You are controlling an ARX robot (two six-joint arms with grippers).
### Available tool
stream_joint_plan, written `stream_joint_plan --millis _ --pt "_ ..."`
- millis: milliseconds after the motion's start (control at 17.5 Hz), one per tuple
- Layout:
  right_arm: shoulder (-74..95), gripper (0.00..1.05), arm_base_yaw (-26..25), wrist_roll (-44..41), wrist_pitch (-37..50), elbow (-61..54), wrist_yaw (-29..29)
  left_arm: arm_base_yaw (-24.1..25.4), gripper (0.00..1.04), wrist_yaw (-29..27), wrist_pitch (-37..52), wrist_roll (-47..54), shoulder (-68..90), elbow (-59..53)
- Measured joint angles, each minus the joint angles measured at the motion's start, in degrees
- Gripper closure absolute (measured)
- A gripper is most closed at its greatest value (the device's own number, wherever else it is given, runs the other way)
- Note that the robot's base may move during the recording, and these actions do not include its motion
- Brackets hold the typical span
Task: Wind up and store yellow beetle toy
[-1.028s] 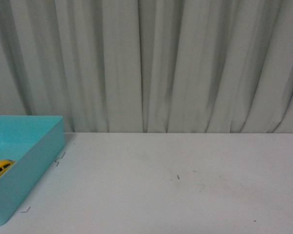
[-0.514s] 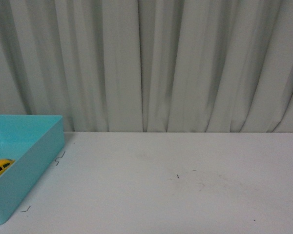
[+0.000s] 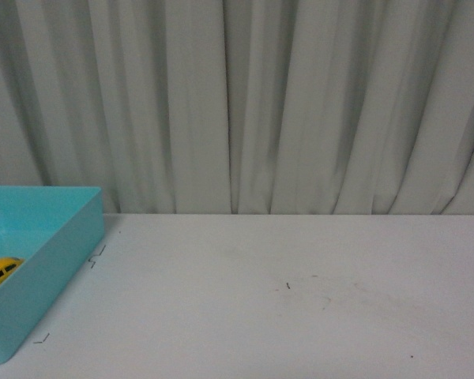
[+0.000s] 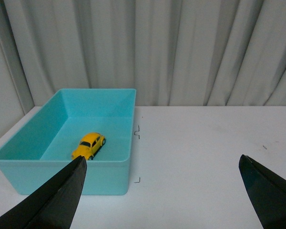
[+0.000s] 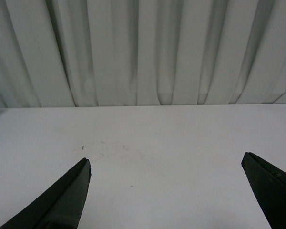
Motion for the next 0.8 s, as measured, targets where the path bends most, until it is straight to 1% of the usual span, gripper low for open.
stream_joint_plan --millis 799 --pt "0.0 0.07 0.0 0.0 0.2 0.0 0.0 0.0 0.07 0.0 0.1 0.0 0.0 0.0"
